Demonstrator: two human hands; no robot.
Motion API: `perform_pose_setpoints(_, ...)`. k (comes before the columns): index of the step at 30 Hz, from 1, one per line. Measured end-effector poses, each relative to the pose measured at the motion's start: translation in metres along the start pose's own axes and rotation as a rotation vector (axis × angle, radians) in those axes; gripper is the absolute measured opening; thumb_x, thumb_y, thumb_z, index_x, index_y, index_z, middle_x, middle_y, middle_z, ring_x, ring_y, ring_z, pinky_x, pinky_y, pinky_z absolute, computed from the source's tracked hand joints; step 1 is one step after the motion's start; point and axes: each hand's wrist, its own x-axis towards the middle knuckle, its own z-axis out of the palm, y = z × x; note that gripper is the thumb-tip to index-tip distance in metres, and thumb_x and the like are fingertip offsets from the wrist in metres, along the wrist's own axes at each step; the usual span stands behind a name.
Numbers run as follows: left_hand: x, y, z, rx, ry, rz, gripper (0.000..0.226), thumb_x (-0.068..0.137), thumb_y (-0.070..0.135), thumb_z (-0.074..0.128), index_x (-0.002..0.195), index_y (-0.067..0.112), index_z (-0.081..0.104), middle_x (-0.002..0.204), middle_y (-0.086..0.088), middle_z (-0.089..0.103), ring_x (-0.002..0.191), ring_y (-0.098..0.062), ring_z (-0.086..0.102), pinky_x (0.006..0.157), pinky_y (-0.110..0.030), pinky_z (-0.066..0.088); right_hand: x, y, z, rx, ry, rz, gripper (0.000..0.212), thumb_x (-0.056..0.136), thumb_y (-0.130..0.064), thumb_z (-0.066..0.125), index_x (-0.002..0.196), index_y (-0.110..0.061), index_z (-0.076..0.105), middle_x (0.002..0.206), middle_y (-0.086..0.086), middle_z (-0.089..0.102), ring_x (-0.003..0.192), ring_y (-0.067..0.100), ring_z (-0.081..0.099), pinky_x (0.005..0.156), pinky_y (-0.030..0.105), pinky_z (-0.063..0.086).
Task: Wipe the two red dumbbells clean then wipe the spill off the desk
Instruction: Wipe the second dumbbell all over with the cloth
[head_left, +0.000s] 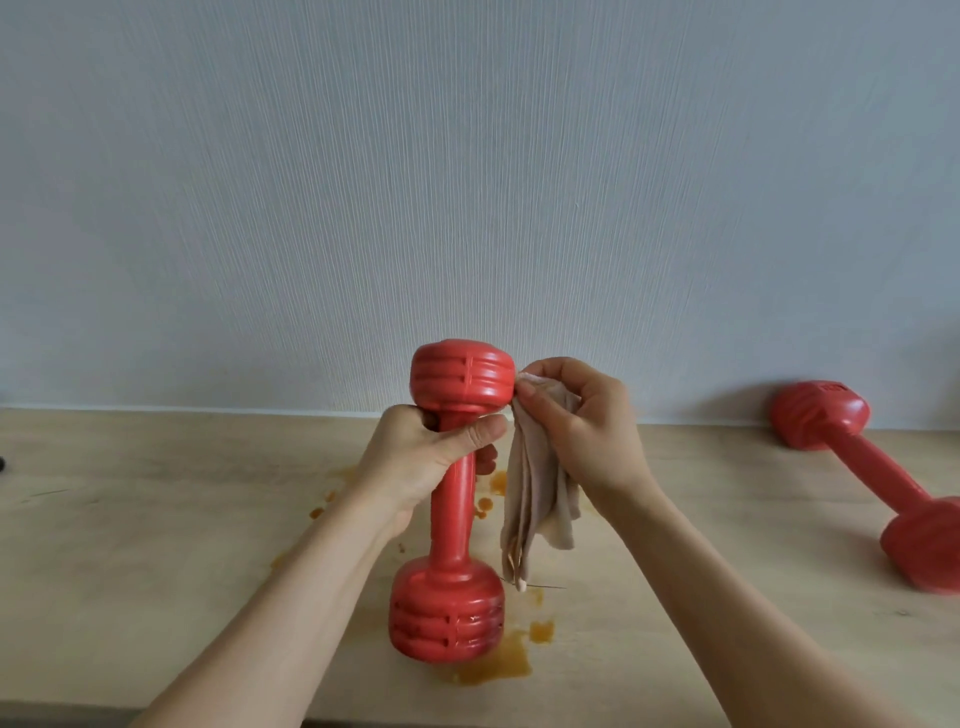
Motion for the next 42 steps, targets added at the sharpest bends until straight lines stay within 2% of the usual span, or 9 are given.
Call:
perform_pose_setpoints(3, -0.002, 0.002, -0.003, -0.071, -0.030, -0.085, 0.034, 0.055, 0.027, 0.076, 0.080, 0.006, 0.068, 0.068, -0.009, 0.071, 0.064, -0.021, 0.069, 0.069, -0.036, 0.056, -0.002, -0.001, 0.005, -0.006, 0.009, 0.010, 0.006, 0.085, -0.013, 0.067, 0.088, -0.009, 0.069, 0.078, -0.003, 0.070, 0.072, 0.003, 0.064, 0.068, 0.018, 0.051)
perform_pose_setpoints(7, -0.005, 0.007, -0.010, -0.273, -0.131, -0.229, 0.006, 0.072, 0.007, 0.067, 0.074, 0.005, 0.061, 0.059, -0.004, 0.058, 0.054, -0.014, 0.057, 0.058, -0.025, 0.053, -0.005, 0.001, 0.002, -0.038, 0.013, 0.008, 0.006, 0.086, -0.013, 0.065, 0.088, -0.009, 0.069, 0.083, 0.003, 0.072, 0.078, 0.009, 0.066, 0.072, 0.021, 0.051)
perform_pose_setpoints(13, 0.000, 0.004, -0.003, -0.272, -0.010, -0.250, 0.020, 0.079, -0.001, 0.058, 0.063, 0.011, 0.055, 0.047, 0.002, 0.043, 0.039, -0.008, 0.043, 0.042, -0.019, 0.038, -0.014, -0.018, 0.013, -0.237, 0.030, -0.267, 0.010, 0.087, -0.010, 0.060, 0.091, -0.015, 0.068, 0.093, -0.005, 0.064, 0.084, 0.002, 0.060, 0.075, 0.014, 0.046)
perform_pose_setpoints(18, 0.002, 0.000, 0.004, -0.146, -0.003, -0.193, 0.027, 0.076, -0.002, 0.061, 0.056, 0.014, 0.053, 0.042, 0.005, 0.038, 0.036, -0.008, 0.036, 0.042, -0.019, 0.035, -0.014, -0.018, 0.021, -0.474, 0.099, -0.493, 0.015, 0.088, -0.013, 0.056, 0.096, -0.012, 0.069, 0.097, -0.001, 0.061, 0.086, 0.018, 0.061, 0.071, 0.034, 0.050)
perform_pose_setpoints(24, 0.003, 0.001, 0.006, -0.095, -0.003, -0.195, 0.023, 0.076, -0.005, 0.058, 0.060, 0.010, 0.053, 0.041, 0.005, 0.038, 0.037, -0.008, 0.037, 0.042, -0.020, 0.035, -0.013, -0.014, 0.018, -0.405, 0.126, -0.387, 0.017, 0.088, -0.018, 0.055, 0.096, -0.014, 0.070, 0.097, -0.004, 0.061, 0.085, 0.011, 0.060, 0.072, 0.033, 0.050)
perform_pose_setpoints(29, 0.002, 0.002, 0.002, -0.144, -0.046, -0.198, 0.023, 0.076, -0.005, 0.058, 0.063, 0.014, 0.052, 0.047, 0.004, 0.038, 0.039, -0.008, 0.037, 0.042, -0.020, 0.035, -0.018, -0.031, 0.019, -0.429, 0.052, -0.633, 0.035, 0.088, -0.009, 0.062, 0.122, -0.010, 0.059, 0.122, 0.003, 0.053, 0.109, 0.023, 0.049, 0.095, 0.026, 0.040)
perform_pose_setpoints(34, 0.001, 0.001, 0.000, -0.119, -0.050, -0.199, 0.028, 0.074, -0.009, 0.054, 0.058, 0.014, 0.053, 0.046, 0.002, 0.038, 0.039, -0.008, 0.037, 0.042, -0.021, 0.036, -0.013, -0.009, 0.020, -0.493, -0.138, -0.668, 0.037, 0.094, -0.004, 0.052, 0.131, -0.004, 0.052, 0.140, 0.010, 0.046, 0.132, 0.024, 0.036, 0.111, 0.031, 0.030)
perform_pose_setpoints(39, 0.001, 0.000, -0.005, -0.149, -0.061, -0.218, 0.026, 0.076, -0.009, 0.051, 0.063, 0.013, 0.049, 0.043, 0.005, 0.035, 0.037, -0.006, 0.037, 0.042, -0.019, 0.035, -0.015, 0.004, 0.017, -0.452, -0.092, -0.729, 0.034, 0.098, -0.022, 0.041, 0.121, -0.006, 0.060, 0.132, 0.002, 0.052, 0.125, 0.016, 0.044, 0.107, 0.020, 0.033)
perform_pose_setpoints(42, 0.002, 0.000, -0.007, -0.165, -0.056, -0.239, 0.030, 0.076, -0.008, 0.052, 0.057, 0.014, 0.046, 0.042, 0.005, 0.035, 0.036, -0.006, 0.037, 0.042, -0.019, 0.035, -0.013, 0.007, 0.013, -0.463, -0.053, -0.739, 0.029, 0.095, -0.019, 0.047, 0.112, -0.006, 0.067, 0.123, 0.003, 0.060, 0.116, 0.015, 0.051, 0.100, 0.018, 0.040)
